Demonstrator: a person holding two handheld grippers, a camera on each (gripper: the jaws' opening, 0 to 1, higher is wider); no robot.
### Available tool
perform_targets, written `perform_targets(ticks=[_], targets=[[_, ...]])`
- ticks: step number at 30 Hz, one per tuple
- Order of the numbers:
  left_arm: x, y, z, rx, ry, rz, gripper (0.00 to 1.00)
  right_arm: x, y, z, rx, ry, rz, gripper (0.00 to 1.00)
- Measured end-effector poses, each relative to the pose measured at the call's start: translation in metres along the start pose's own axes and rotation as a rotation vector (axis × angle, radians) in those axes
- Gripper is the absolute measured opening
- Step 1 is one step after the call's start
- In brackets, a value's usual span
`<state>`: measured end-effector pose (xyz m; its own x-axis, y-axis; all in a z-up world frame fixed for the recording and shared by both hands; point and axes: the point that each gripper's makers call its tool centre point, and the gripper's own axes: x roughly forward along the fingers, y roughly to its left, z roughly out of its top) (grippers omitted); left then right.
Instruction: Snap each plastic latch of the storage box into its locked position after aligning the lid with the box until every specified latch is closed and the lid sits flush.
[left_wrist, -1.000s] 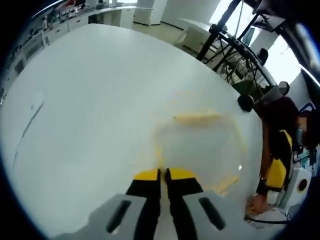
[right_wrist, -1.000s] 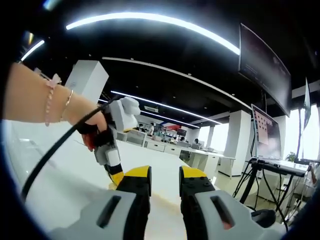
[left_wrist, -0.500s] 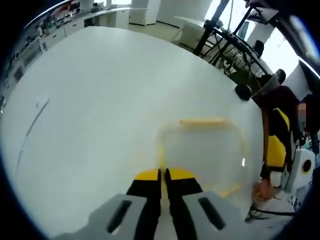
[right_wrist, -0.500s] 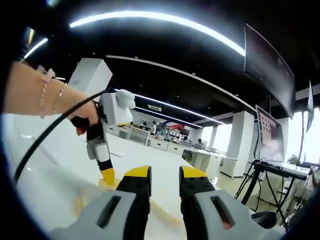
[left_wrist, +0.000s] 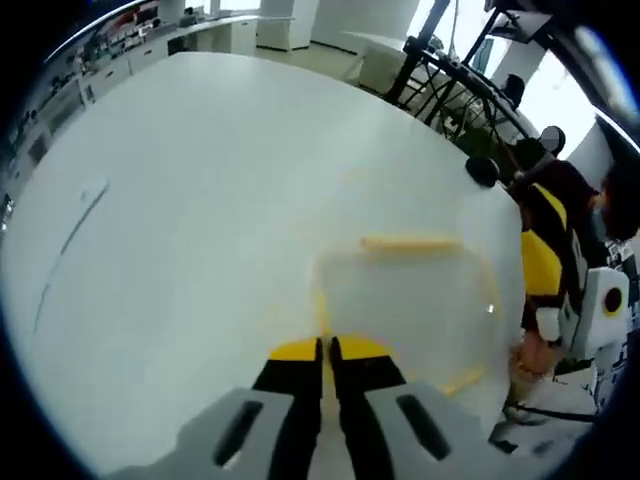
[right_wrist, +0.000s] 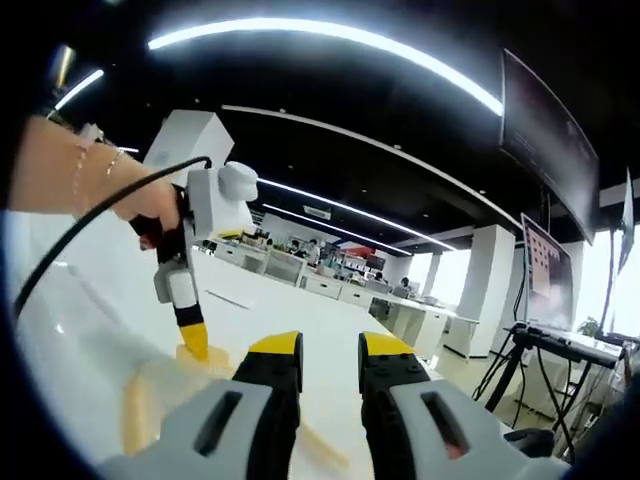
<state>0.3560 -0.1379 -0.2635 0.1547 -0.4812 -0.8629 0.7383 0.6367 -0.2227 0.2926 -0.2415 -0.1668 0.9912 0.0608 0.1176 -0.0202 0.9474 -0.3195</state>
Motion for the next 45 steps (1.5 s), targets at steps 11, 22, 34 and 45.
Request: perform_targets(ticks=[11,22,34,45], targets=[[-0.004,0.005,-0.009,-0.002,-0.027,0.002,0.02,-0.01,0.026,0.015,0.026,-0.03,0.208,0.2],[0.0,-0.004,-0.029,0.013,-0.058,-0.004,0.02,-0.044,0.021,0.012,-0.013,0.074,0.312,0.21],[0.001,0.0,-0.027,0.022,-0.075,-0.004,0.03,-0.057,0.038,-0.015,-0.098,0.287,0.46,0.21],[0.001,0.005,-0.025,0.02,-0.087,-0.012,0.03,-0.058,0.06,-0.042,-0.156,0.45,0.612,0.18]])
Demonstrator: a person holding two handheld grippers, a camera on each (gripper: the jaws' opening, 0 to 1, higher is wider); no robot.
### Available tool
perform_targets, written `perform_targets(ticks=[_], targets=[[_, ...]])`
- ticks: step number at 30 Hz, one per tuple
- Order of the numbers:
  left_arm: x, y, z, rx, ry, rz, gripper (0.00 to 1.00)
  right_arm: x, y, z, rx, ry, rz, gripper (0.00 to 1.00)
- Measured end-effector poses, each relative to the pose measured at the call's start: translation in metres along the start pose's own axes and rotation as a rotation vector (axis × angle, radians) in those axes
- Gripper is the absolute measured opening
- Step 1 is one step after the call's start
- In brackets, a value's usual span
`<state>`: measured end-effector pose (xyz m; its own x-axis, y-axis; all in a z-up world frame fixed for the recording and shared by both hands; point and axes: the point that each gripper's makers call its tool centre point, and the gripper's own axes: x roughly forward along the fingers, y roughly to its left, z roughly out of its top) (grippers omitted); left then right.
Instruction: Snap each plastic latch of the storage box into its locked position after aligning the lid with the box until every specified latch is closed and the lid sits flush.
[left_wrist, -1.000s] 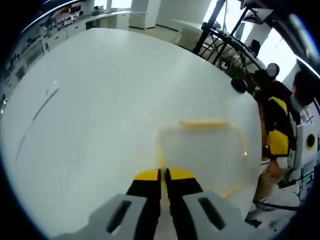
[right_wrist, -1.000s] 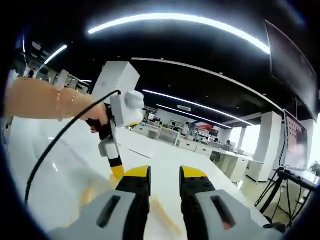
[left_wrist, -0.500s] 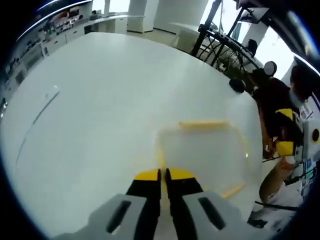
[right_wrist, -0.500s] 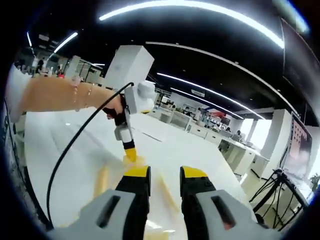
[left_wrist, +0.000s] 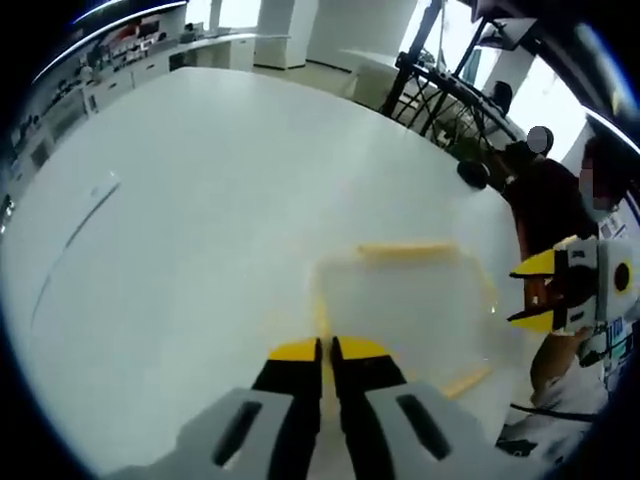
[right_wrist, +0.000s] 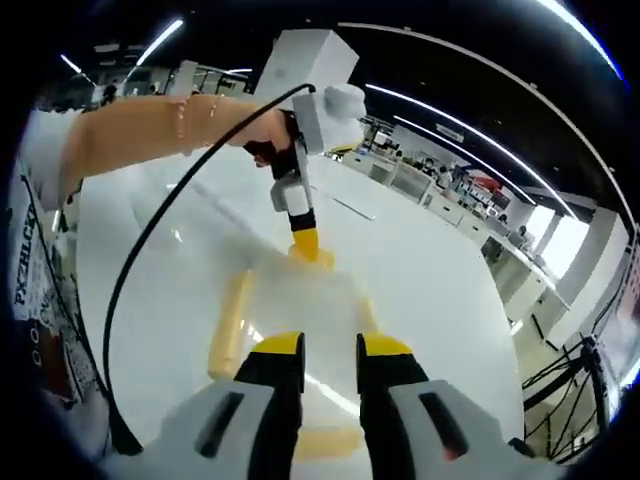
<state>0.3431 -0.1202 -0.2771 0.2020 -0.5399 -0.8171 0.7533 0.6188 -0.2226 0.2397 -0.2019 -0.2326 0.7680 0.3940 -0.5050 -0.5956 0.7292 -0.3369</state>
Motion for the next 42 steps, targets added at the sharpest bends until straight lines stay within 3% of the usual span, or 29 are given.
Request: perform_targets(ticks=[9,14,19,22,32,42], targets=[[-0.001,-0.005,-0.005,0.0,-0.01,-0.015,0.03,0.011,0.016,-0.007,0.024,0.062,0.103,0.12],[-0.002,-0.008,-0.009,-0.002,-0.013,-0.02,0.03,0.02,0.018,-0.015,0.024,0.118,0.148,0.03],[-0.003,-0.006,-0.005,-0.013,-0.02,-0.033,0.03,0.028,0.021,-0.019,0.003,0.182,0.18,0.0],[-0.003,-0.006,-0.003,-0.017,-0.022,-0.036,0.03,0.026,0.029,-0.026,-0.029,0.254,0.222,0.0],[-0.006,-0.005,-0.004,-0.001,-0.016,-0.073,0.04,0.019,0.035,-0.023,-0.07,0.285,0.257,0.0],[-0.007,-0.007,0.001,0.026,-0.034,-0.127,0.05,0.017,0.028,-0.024,-0.068,0.282,0.272,0.0]])
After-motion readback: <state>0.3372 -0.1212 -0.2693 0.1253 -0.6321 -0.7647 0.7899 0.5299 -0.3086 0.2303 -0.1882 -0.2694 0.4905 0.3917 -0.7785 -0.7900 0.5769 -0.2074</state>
